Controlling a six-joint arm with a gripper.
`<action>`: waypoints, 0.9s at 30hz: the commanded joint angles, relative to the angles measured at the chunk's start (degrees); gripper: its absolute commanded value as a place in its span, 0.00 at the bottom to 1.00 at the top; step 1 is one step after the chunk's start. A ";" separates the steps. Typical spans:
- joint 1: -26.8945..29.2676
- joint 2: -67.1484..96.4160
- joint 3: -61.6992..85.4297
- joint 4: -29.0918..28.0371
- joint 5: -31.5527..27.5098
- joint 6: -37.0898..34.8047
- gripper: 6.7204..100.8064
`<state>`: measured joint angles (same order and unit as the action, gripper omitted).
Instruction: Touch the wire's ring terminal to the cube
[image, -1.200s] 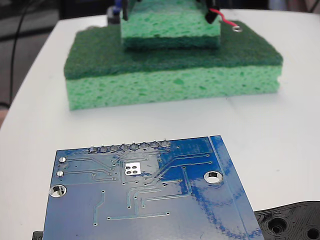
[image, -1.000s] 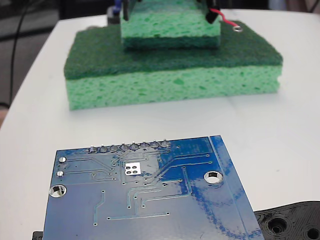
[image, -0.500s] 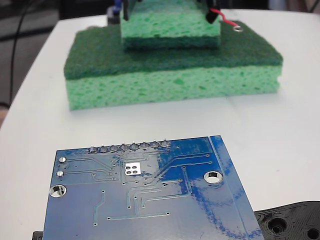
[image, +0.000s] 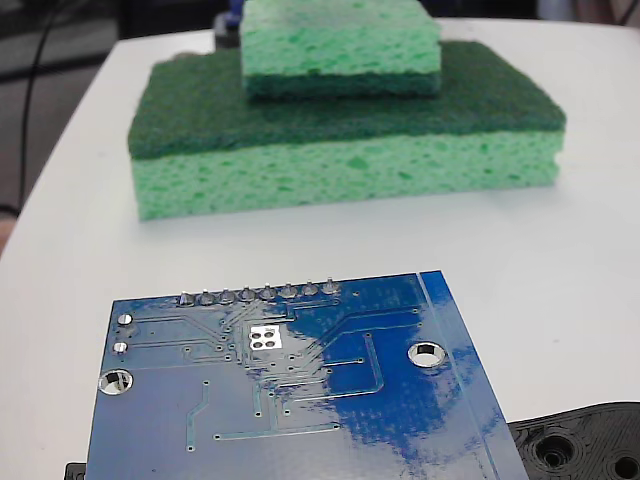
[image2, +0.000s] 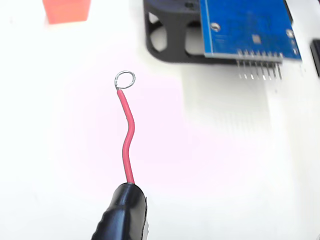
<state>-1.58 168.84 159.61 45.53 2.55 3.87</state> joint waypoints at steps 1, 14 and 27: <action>-2.90 -10.81 -9.58 -1.58 2.64 0.09 0.99; -8.26 -50.80 -36.83 -10.63 6.50 4.75 0.99; -10.02 -69.96 -46.23 -17.49 5.62 8.88 0.99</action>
<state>-11.60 99.23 114.17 28.30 8.53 12.74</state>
